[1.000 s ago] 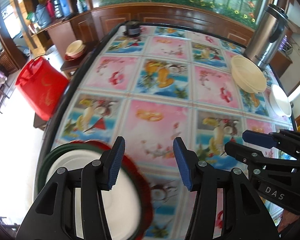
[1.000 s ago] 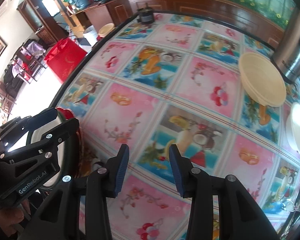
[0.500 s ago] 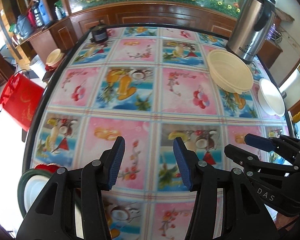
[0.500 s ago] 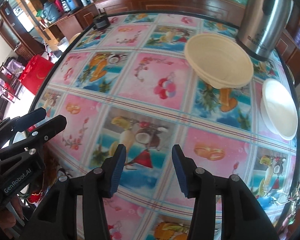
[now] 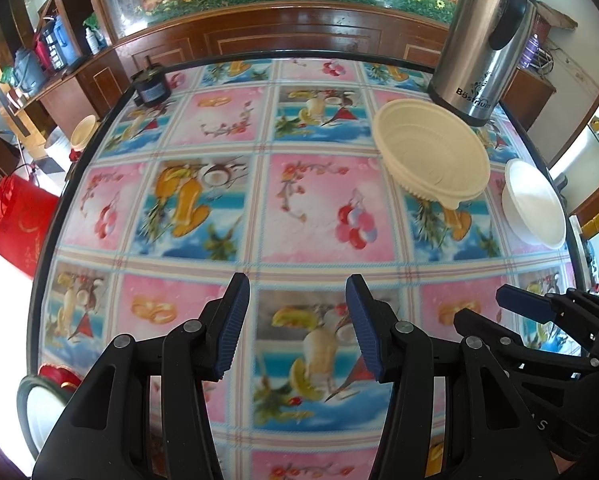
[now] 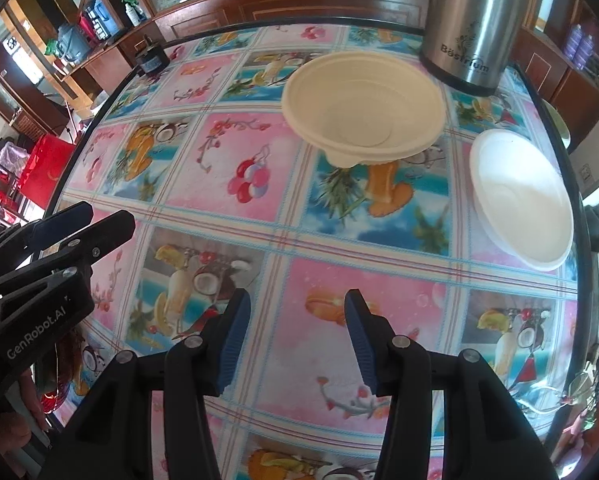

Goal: Organize plates and bowls
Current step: 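Move the left tool toward the beige plate beside the cream bowl, then close the left tool on the rim of the beige plate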

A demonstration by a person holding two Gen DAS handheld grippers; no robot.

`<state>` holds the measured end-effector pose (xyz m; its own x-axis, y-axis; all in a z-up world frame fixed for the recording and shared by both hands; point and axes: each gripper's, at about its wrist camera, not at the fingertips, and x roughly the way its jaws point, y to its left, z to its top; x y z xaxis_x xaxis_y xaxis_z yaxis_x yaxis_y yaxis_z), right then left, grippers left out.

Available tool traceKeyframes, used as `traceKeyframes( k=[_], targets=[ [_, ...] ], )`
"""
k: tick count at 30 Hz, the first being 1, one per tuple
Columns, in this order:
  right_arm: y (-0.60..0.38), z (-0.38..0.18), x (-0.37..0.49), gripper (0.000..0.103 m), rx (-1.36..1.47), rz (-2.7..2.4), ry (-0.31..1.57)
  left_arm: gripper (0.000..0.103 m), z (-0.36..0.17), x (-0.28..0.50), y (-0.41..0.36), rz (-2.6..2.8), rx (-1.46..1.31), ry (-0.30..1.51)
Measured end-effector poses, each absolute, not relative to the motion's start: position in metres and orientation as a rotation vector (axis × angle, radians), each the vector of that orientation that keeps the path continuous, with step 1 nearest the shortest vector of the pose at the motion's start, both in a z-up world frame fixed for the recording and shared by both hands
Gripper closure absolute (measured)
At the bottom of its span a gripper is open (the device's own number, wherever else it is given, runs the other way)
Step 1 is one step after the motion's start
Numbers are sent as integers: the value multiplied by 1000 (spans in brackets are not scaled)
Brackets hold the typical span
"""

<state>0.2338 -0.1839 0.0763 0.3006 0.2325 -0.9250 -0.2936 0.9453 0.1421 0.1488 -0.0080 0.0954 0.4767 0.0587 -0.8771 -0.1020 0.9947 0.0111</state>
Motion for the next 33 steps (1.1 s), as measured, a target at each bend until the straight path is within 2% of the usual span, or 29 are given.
traceKeyframes(
  k=[24,33],
  targets=[
    [-233,101,324,53,-47,334,1116,53,89,244,-44,98,-76,1058],
    [-244,91,369,52,-36,322,1125,53,76,273,-49,93,-134,1099]
  ],
)
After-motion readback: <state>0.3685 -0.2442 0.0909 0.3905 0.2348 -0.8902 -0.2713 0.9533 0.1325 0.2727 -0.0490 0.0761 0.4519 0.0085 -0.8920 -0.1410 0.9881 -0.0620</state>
